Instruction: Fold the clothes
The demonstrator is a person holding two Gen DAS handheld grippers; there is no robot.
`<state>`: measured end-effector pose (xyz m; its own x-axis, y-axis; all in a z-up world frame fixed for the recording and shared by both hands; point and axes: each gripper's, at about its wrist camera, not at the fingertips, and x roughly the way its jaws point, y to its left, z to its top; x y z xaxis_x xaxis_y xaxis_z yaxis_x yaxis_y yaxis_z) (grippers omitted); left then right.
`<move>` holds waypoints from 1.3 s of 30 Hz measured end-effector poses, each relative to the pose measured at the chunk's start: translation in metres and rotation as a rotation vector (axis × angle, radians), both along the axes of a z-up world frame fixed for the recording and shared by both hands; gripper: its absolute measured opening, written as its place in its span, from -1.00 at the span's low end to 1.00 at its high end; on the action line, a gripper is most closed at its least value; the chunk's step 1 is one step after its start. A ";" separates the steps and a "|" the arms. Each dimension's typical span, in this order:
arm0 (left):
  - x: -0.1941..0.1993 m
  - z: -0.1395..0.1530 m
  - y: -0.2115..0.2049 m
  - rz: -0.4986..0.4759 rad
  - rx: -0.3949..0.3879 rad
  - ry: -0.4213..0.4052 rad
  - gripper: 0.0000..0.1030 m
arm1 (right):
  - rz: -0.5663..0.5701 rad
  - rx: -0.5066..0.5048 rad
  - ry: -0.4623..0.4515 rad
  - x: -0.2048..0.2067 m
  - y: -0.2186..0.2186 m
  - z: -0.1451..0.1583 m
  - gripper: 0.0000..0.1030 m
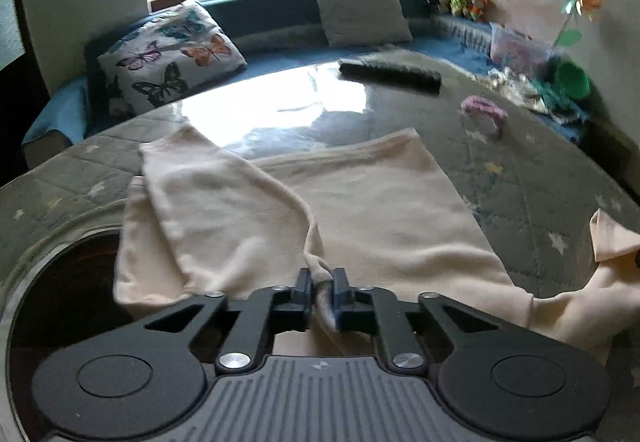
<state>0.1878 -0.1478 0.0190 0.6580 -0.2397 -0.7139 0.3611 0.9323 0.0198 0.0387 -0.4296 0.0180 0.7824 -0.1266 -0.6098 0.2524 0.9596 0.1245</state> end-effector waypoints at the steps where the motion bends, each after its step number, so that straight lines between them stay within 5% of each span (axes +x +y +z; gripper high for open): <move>1: -0.004 0.004 0.007 0.011 -0.009 -0.011 -0.82 | -0.010 -0.011 -0.009 0.000 -0.001 0.002 -0.13; 14: -0.095 0.025 0.132 0.255 -0.169 -0.004 -0.84 | -0.097 0.000 -0.047 -0.025 -0.027 0.024 -0.09; 25: -0.170 0.014 0.172 0.322 -0.162 0.044 -0.74 | 0.377 0.039 -0.071 -0.021 0.052 0.048 0.07; 27: -0.173 0.018 0.171 0.322 -0.133 0.018 -0.02 | 0.446 0.042 -0.053 -0.013 0.075 0.043 0.19; 30: -0.177 0.024 0.167 0.308 -0.078 -0.050 0.52 | 0.528 0.044 -0.028 -0.005 0.105 0.035 0.20; 33: -0.177 0.027 0.161 0.293 -0.032 -0.096 0.84 | 0.590 0.045 -0.005 0.001 0.130 0.027 0.21; 39: -0.157 0.030 0.146 0.260 0.019 -0.143 0.96 | 0.656 -0.011 0.038 0.010 0.165 0.010 0.25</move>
